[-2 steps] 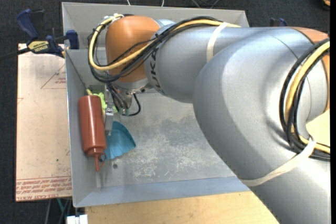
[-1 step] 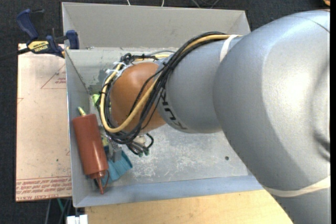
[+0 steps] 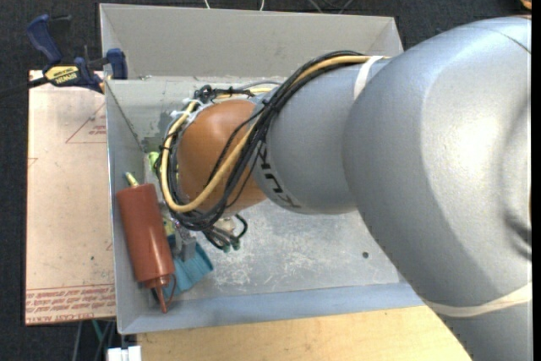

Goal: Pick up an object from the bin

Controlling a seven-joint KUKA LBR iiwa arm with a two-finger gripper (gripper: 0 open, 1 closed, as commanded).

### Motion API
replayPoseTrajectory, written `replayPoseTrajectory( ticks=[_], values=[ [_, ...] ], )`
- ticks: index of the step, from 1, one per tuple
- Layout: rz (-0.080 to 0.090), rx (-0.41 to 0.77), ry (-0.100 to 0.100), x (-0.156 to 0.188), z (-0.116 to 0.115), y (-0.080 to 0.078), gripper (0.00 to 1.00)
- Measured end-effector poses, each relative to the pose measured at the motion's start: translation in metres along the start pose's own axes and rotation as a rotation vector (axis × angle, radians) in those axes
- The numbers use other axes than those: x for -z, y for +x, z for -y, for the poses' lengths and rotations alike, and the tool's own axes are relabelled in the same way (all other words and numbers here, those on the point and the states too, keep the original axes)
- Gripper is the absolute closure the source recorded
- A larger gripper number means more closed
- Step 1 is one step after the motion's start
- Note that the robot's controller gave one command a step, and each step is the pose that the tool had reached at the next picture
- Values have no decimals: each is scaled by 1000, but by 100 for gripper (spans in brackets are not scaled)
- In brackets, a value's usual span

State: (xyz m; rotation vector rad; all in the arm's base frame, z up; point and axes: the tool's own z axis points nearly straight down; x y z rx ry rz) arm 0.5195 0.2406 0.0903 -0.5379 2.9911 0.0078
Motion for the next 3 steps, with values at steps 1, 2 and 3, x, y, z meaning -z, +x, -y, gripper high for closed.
replayPoseTrajectory(
  ticks=[1,2,3],
  values=[
    [-37,10,-5,-5,4,-12,100],
    [-26,8,-7,6,3,-12,100],
    [-24,10,-8,14,1,-13,100]
  ],
)
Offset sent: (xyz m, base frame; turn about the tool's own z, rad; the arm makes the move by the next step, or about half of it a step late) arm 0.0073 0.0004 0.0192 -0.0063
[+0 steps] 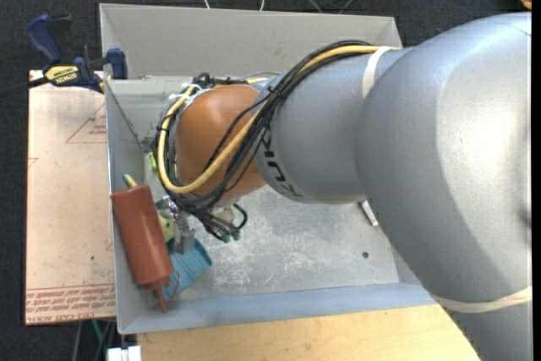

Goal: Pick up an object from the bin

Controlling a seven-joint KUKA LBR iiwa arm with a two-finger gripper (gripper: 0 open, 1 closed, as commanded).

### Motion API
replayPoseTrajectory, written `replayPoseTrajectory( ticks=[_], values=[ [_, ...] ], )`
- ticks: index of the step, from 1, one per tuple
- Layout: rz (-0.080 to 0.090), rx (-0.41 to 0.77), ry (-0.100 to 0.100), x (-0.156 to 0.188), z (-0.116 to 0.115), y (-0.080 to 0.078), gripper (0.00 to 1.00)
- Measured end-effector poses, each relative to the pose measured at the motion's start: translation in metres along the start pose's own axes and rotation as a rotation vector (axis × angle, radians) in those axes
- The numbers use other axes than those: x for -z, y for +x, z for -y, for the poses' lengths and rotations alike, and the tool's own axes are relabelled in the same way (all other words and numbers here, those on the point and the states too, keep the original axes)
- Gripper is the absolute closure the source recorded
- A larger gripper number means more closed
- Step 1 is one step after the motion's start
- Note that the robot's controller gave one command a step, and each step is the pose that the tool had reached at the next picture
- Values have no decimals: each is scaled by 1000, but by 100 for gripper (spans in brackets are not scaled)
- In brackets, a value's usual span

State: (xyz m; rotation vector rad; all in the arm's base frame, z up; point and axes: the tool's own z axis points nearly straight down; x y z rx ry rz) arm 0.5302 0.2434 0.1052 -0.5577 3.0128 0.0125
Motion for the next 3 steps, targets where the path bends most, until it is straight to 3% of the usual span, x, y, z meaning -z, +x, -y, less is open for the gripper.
replayPoseTrajectory(
  ticks=[3],
  values=[
    [-2,-3,-1,20,0,-1,100]
  ],
)
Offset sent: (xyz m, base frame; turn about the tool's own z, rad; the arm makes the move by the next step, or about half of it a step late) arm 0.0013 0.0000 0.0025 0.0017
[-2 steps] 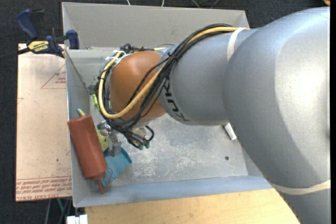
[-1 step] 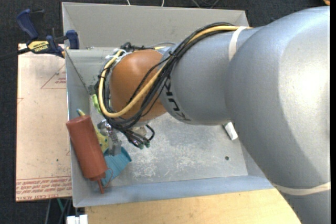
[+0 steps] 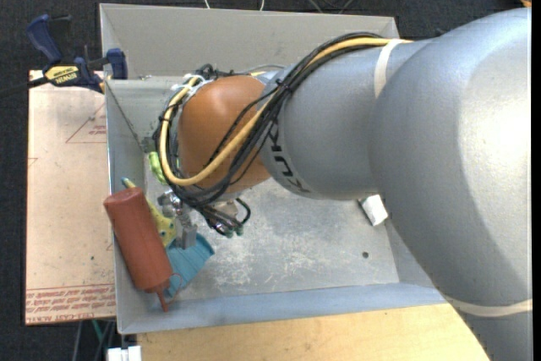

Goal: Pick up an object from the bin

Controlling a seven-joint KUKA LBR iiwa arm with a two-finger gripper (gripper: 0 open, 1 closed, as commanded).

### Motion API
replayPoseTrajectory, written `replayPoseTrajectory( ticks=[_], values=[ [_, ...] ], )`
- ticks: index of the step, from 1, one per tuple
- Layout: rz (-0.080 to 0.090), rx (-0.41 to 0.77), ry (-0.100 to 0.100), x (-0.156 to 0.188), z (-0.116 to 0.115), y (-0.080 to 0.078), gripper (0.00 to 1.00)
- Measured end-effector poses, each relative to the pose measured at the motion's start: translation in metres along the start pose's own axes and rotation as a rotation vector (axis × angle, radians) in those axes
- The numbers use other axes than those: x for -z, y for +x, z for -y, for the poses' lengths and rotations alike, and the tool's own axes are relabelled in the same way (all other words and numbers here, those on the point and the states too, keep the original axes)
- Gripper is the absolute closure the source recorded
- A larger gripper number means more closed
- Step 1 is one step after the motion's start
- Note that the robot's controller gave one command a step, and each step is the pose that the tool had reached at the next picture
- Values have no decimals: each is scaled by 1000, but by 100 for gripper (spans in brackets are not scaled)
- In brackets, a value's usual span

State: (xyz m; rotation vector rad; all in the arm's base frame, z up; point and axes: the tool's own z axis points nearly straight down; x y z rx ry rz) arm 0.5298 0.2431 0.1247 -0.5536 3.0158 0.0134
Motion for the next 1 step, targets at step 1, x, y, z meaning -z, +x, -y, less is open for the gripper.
replayPoseTrajectory(
  ticks=[1],
  values=[
    [-7,0,1,40,0,-1,100]
  ],
)
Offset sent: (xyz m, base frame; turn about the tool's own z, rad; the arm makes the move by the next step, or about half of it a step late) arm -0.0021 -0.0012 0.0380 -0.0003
